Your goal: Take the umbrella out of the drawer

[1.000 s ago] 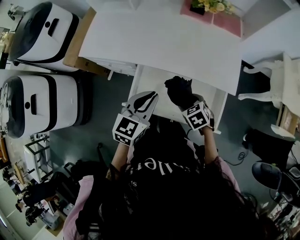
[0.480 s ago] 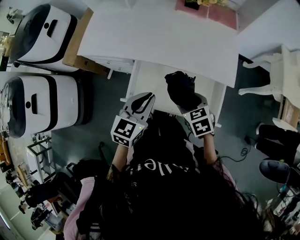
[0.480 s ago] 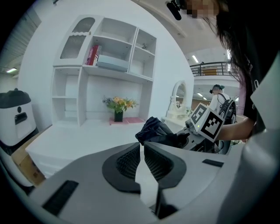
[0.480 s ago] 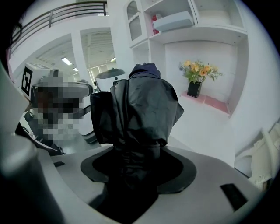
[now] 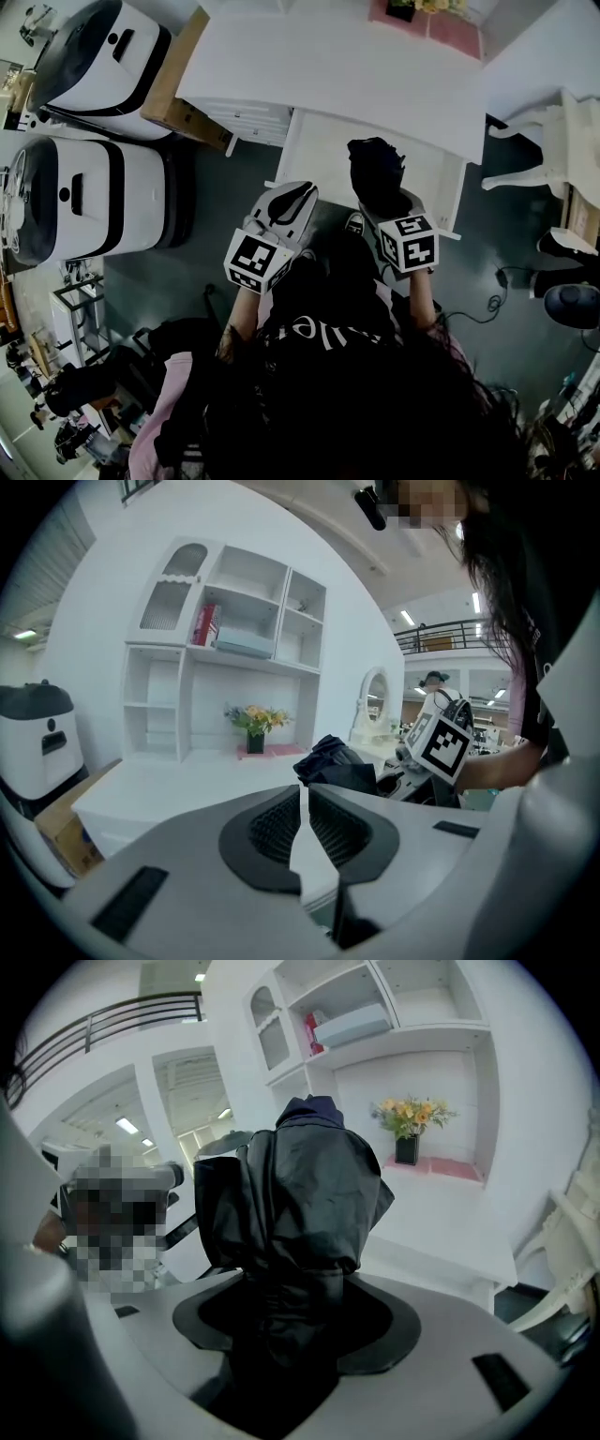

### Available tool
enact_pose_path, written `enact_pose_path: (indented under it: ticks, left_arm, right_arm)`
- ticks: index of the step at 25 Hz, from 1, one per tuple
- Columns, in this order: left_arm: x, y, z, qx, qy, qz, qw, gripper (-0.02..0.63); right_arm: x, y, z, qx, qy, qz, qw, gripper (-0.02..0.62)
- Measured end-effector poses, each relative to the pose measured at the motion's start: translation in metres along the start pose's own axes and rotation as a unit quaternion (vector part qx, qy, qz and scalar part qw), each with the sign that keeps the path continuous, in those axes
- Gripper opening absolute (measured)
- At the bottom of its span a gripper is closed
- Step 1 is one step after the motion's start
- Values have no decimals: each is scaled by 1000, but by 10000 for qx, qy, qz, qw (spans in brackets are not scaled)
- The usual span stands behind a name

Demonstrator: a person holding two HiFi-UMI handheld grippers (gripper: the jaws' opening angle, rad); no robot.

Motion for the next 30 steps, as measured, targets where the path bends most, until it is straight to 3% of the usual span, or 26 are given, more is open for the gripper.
enact_pose_path:
  ticks: [5, 15, 22, 30]
  left_arm:
    - [-63, -15, 8, 129, 33, -126, 9998, 28]
    - [-145, -52, 35, 110, -396, 17, 9992, 28]
    - [-150, -65, 62, 102, -666, 110, 9977, 28]
    - [-138, -57, 108, 212, -725, 124, 9971, 28]
  right_arm:
    - [-20, -19, -52, 238, -263, 62, 9994, 281]
    - [-71, -63, -135, 748, -616, 249, 9950, 281]
    - [-102, -86, -151, 784, -721, 316, 9938, 281]
    - [-135, -115, -137, 844, -654, 314, 9938, 281]
Point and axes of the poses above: the fingertips, and each gripper's own axes: x forward along the fingers, z to its right, y out of its top, the point moved 10 cm from there along -x, backward along the fingers, and after that the axes turned 10 degrees about -y, right-handed, at the moved point
